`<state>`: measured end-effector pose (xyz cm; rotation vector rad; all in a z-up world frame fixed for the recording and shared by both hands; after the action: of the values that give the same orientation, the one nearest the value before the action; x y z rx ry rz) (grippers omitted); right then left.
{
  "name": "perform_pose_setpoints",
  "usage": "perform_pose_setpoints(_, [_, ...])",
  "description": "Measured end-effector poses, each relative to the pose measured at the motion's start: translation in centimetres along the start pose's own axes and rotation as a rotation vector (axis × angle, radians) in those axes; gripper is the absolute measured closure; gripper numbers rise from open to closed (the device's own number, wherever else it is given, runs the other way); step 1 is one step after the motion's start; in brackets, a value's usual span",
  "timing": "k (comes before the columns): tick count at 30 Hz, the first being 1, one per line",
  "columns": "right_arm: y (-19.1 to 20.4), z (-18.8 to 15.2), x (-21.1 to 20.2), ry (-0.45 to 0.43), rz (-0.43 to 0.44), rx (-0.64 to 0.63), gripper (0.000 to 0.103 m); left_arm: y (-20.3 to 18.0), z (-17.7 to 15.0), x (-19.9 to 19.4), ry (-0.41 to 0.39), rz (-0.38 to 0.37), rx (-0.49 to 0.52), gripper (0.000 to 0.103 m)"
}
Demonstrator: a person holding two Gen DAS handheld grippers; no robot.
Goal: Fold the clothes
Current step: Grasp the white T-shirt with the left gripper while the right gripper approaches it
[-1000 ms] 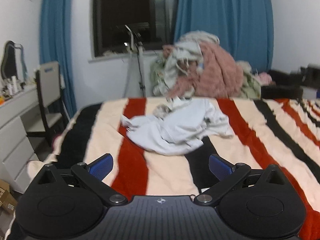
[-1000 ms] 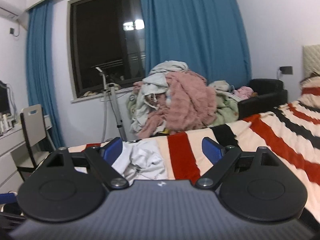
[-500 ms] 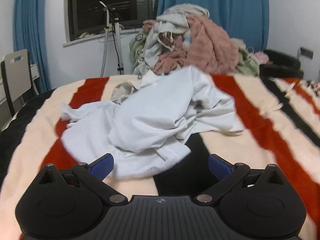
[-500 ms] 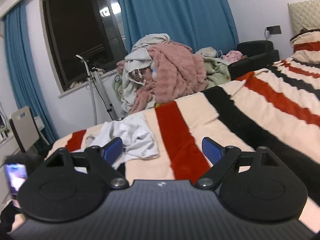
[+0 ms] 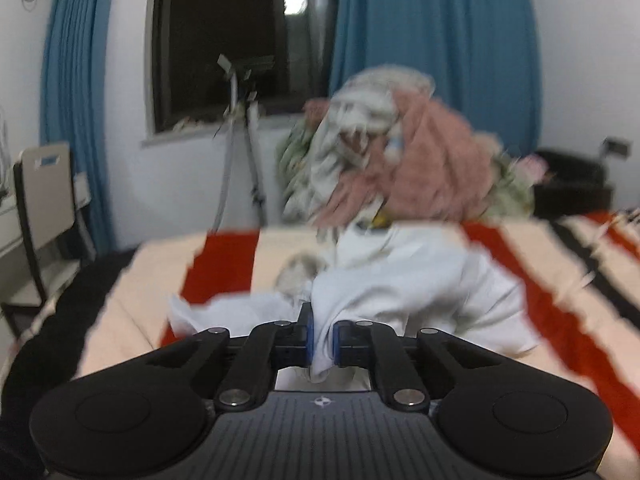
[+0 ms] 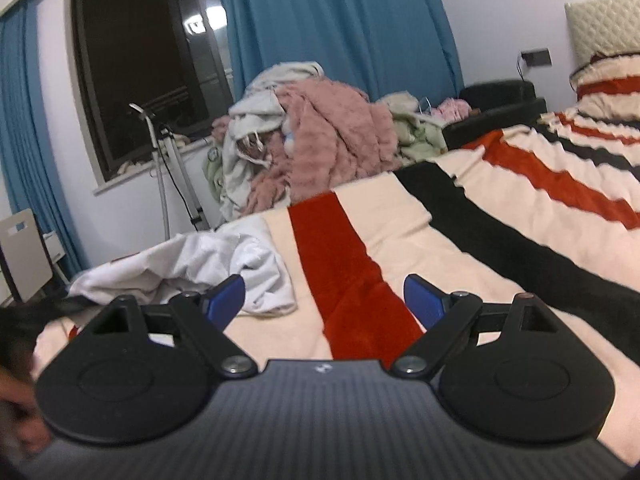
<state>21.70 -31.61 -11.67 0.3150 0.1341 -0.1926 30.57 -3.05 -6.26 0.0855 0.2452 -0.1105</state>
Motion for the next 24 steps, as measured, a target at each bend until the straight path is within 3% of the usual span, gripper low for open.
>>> perform_pose_setpoints(9, [3.8, 0.2, -4.0, -0.076, 0.141, -0.115, 0.015, 4.4, 3.5, -16.4, -0.136, -0.184, -0.011, 0.095])
perform_pose_setpoints(14, [6.5, -0.1, -7.8, -0.012, 0.26, -0.173, 0.015, 6.5, 2.6, -24.5, -0.197, -0.242, -0.06, 0.095])
perform_pose_setpoints(17, [8.8, -1.5, -10.0, 0.089, 0.364, -0.241, 0.016, 8.1, 1.3, -27.5, -0.198, -0.246, -0.132, 0.095])
perform_pose_setpoints(21, [11.8, -3.9, -11.8, 0.169, 0.471, -0.316, 0.016, 9.3, 0.0, -28.5, -0.179, -0.255, -0.186, 0.094])
perform_pose_setpoints(24, [13.4, -5.2, -11.8, 0.149, 0.488, -0.396, 0.016, 9.6, -0.3, -28.3, -0.173, -0.269, -0.203, 0.094])
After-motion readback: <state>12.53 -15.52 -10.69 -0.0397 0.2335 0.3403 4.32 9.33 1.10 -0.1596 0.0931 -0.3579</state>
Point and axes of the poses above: each gripper's, at about its wrist camera, not at the fingertips, and x roughly the way its jaws point, y to its left, z to its top, the point moved 2 cm from there along x, roughly the way its jaws point, and after that the axes turned 8 degrees about -y, right-handed, at the moved point
